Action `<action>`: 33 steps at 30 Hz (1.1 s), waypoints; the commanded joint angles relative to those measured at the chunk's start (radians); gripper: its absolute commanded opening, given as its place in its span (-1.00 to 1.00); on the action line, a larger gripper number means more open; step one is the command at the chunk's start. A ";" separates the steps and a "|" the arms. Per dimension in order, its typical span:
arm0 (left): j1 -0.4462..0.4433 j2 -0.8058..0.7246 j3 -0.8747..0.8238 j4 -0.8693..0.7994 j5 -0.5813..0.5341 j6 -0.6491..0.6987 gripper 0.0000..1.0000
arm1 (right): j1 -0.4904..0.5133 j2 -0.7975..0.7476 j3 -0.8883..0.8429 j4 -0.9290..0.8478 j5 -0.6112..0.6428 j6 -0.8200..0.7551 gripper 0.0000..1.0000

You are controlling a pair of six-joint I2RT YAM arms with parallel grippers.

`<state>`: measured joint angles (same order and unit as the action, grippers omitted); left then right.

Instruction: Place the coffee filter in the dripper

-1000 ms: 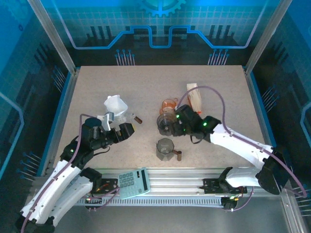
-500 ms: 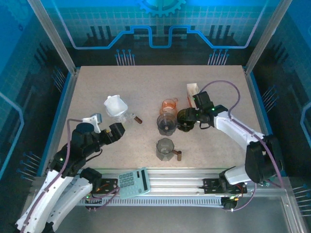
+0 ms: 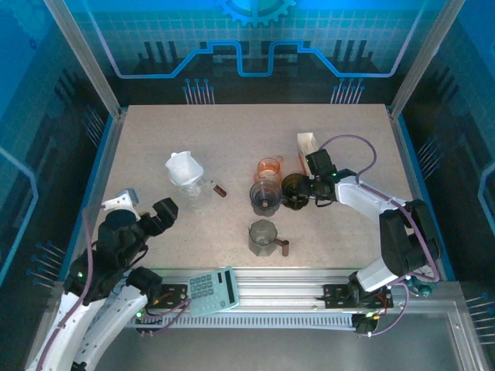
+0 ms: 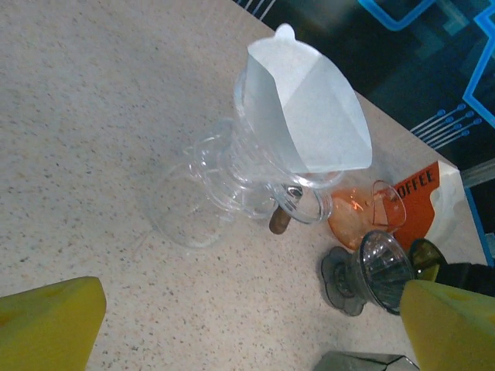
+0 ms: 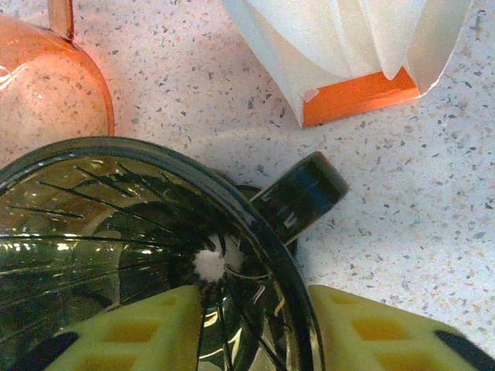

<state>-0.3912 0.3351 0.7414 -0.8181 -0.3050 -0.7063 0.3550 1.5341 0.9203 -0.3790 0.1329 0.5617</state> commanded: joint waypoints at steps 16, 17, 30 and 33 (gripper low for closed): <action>-0.006 -0.026 0.032 -0.018 -0.054 0.023 0.98 | -0.071 -0.118 -0.090 0.001 0.011 -0.033 -0.92; -0.007 -0.025 0.031 -0.015 -0.052 0.023 0.98 | -0.075 -0.135 -0.093 -0.007 0.012 -0.036 -0.94; -0.007 -0.018 0.001 0.018 -0.012 0.012 0.98 | -0.057 -0.501 -0.087 -0.170 -0.096 -0.073 -1.00; -0.006 -0.007 -0.014 0.034 0.006 0.005 0.98 | -0.013 -0.538 -0.047 -0.224 -0.217 -0.084 -1.00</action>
<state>-0.3912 0.3214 0.7483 -0.8215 -0.3309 -0.7044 0.3054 1.0222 0.8257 -0.5270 0.0479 0.5018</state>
